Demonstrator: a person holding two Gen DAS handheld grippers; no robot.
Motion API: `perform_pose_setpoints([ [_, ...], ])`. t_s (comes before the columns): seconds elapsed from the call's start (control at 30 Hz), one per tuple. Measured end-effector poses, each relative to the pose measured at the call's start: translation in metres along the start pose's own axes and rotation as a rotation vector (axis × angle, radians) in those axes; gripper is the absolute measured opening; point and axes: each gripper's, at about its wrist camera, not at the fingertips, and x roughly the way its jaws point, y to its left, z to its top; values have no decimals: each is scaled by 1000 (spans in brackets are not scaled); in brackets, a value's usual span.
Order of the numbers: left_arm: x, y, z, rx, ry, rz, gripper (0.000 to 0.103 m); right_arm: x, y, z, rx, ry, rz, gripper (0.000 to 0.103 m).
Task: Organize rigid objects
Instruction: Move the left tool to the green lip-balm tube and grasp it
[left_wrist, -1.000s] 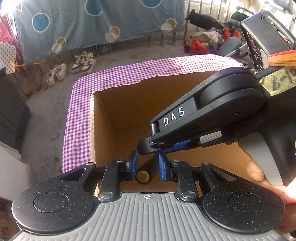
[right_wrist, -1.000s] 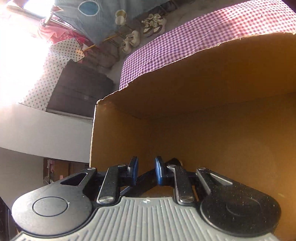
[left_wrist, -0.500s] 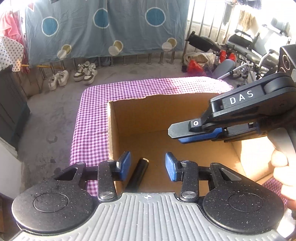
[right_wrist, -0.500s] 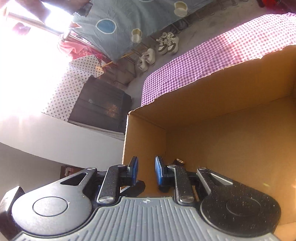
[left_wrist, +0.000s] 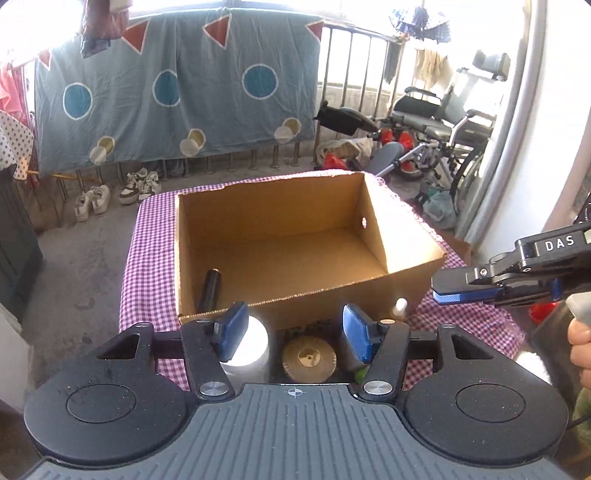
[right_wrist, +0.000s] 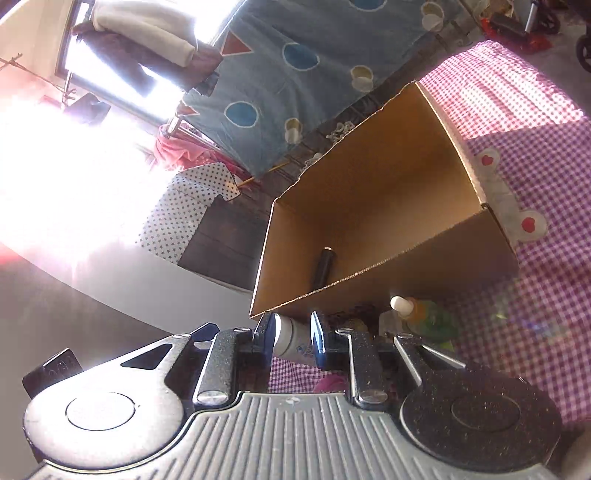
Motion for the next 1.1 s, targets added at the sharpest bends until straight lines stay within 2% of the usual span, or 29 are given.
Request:
perform_pose_setpoints([
  [0.13, 19, -32, -37, 39, 49, -37, 57, -8, -41, -34, 139, -33, 4, 23],
  [0.27, 46, -57, -55, 93, 82, -34, 56, 6, -74, -47, 252, -21, -18, 23],
  [0.6, 107, -76, -52, 162, 136, 24, 47, 43, -110, -51, 382, 45, -65, 25],
  [0.97, 128, -87, -51, 157, 188, -33, 46, 49, -129, -49, 436, 46, -70, 25],
  [1.1, 127, -88, -51, 135, 191, -81, 44, 47, -133, -46, 439, 46, -65, 25],
])
